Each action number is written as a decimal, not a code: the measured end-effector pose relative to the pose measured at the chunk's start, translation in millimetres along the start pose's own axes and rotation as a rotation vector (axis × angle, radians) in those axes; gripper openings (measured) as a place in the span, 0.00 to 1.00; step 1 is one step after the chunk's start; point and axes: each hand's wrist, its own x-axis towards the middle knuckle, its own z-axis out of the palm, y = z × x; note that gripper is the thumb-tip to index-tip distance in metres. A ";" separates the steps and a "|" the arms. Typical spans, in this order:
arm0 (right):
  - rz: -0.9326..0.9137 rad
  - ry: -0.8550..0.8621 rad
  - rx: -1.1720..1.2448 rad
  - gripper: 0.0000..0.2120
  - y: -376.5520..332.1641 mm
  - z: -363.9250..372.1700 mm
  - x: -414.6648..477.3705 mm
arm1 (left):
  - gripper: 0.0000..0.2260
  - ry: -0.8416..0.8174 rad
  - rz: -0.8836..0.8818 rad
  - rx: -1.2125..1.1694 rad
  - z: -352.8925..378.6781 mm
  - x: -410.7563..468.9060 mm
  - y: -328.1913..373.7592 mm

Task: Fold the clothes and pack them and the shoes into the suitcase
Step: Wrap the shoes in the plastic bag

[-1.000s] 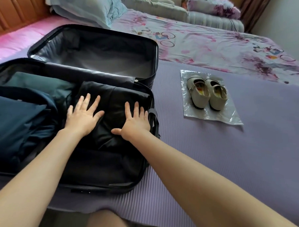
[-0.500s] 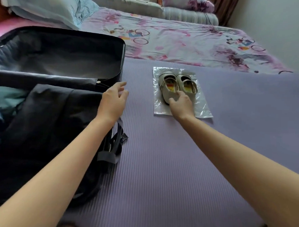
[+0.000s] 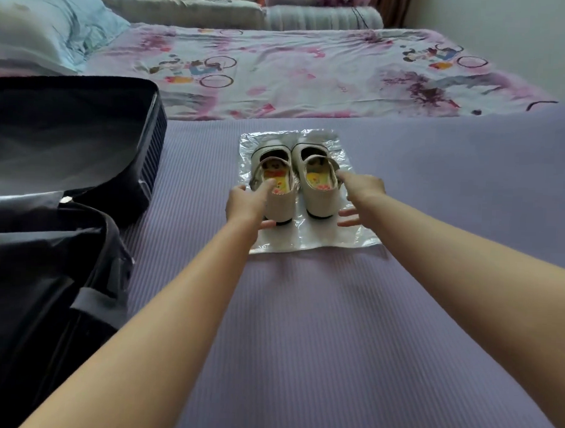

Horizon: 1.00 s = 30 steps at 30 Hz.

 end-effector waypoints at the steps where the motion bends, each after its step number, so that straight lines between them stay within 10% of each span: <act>1: 0.006 -0.010 -0.006 0.16 -0.2 4.9 7.2 | 0.30 0.032 0.010 0.044 5.3 10.5 -0.1; 13: 0.106 -0.100 0.217 0.19 10.7 10.7 20.2 | 0.06 0.069 0.062 0.103 10.4 28.5 -4.3; 30: 0.122 -0.139 0.321 0.14 109.4 -92.4 -210.1 | 0.17 -0.056 0.092 0.023 -54.7 -224.4 -68.4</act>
